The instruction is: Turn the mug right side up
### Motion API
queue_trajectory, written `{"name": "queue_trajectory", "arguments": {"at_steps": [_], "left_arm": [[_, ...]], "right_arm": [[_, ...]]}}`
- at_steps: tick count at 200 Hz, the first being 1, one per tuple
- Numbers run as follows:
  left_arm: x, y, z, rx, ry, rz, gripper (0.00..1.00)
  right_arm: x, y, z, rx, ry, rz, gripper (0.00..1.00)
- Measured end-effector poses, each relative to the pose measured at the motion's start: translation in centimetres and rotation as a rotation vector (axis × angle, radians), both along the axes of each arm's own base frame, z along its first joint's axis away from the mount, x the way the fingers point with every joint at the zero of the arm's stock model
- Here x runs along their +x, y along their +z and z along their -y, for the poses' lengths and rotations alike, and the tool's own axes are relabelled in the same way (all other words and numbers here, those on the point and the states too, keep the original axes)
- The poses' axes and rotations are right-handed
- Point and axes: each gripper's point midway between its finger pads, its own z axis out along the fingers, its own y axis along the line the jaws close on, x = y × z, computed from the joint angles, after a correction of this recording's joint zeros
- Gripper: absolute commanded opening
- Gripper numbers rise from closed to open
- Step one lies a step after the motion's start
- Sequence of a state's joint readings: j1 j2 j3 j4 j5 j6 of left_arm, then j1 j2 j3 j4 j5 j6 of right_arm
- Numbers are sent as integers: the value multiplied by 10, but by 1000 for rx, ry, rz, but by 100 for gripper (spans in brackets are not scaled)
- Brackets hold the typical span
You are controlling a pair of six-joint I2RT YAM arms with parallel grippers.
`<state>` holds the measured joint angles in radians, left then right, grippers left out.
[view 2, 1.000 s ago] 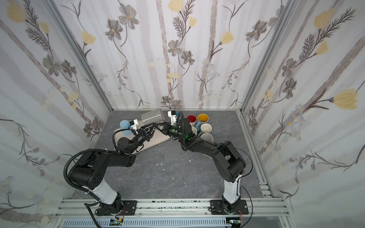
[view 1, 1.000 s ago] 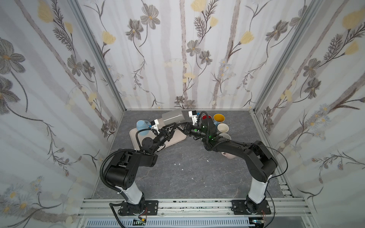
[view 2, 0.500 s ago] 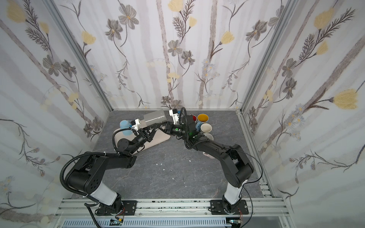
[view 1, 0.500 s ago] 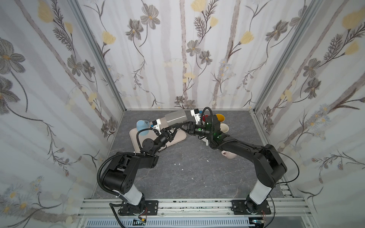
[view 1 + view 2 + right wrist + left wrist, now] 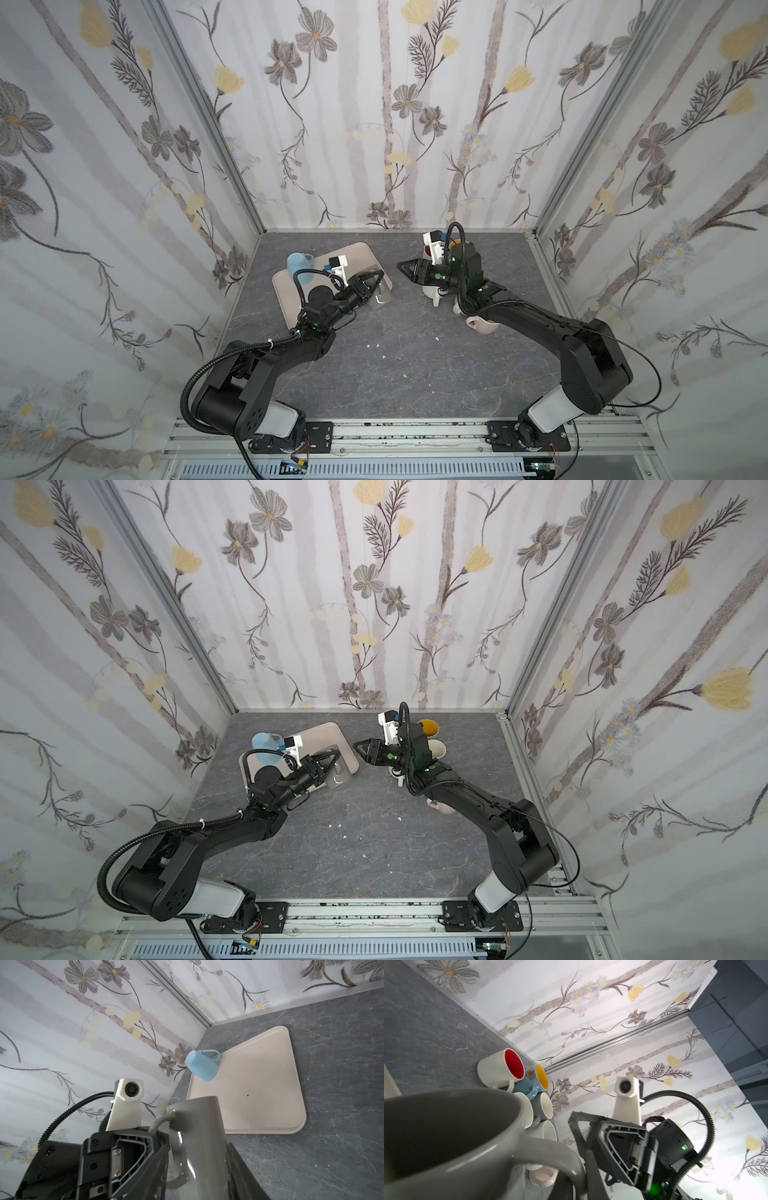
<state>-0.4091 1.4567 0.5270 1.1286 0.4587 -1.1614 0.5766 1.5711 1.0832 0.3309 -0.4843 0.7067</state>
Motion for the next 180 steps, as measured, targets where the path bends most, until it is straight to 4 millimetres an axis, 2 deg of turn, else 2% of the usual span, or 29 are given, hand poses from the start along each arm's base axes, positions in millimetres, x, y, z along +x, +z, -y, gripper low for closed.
{"name": "queue_trajectory", "arguments": {"at_steps": [15, 35, 70, 87, 108, 128, 153, 180], "left_arm": [[4, -13, 2, 15, 4, -28, 0], [7, -24, 6, 26, -2, -54, 0], [11, -26, 12, 35, -13, -52, 0], [11, -23, 18, 52, -26, -31, 0], [6, -22, 37, 107, -72, 10, 0], [-3, -29, 60, 180, -128, 47, 0], [-22, -48, 90, 285, -213, 91, 0], [-47, -70, 118, 387, -298, 149, 0]], "right_arm": [[0, 6, 3, 0, 1, 23, 45], [5, -3, 9, -33, -24, 15, 45], [1, -19, 15, -92, -23, 1, 45], [2, -20, 23, -120, -42, 6, 45], [2, -17, 39, -134, -70, 13, 45], [1, -23, 63, -164, -113, -5, 46], [-2, -31, 90, -211, -168, -27, 46], [-11, -41, 108, -257, -190, -59, 46]]}}
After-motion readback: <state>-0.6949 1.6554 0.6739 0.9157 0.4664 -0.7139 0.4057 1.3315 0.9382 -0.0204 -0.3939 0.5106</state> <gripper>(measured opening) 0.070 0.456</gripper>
